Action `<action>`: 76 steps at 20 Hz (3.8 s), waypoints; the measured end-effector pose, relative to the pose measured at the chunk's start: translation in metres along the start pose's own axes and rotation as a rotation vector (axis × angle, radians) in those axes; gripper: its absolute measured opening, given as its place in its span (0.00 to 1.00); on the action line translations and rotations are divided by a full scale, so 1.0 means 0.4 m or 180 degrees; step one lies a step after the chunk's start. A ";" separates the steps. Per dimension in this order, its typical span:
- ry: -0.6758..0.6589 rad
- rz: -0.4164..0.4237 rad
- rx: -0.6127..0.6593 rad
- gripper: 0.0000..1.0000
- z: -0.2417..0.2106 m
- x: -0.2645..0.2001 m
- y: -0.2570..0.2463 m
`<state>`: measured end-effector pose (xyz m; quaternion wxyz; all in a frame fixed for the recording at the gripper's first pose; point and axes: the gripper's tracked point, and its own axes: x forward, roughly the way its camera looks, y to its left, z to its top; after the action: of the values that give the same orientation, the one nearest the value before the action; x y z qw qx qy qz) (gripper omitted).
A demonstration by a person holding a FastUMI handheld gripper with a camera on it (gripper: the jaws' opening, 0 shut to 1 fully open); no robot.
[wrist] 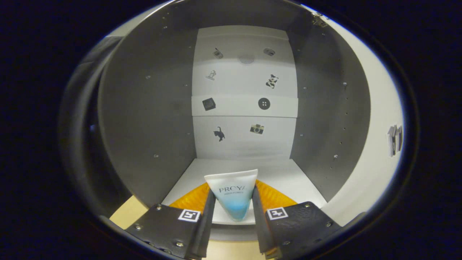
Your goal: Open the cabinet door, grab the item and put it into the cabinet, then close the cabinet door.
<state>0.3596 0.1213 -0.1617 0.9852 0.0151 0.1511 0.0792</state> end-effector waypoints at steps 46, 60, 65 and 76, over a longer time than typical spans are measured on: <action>-0.0518 -0.0583 0.0144 0.99 0.047 -0.728 -0.089; -0.0358 -0.1659 0.0362 0.99 -0.092 -1.160 -0.534; -0.0370 -0.1784 0.0426 0.99 -0.098 -1.138 -0.686; -0.0384 -0.1556 0.0429 0.94 -0.086 -1.065 -0.679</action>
<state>-0.0109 -0.2151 -0.0832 0.9791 0.0485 0.0961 -0.1726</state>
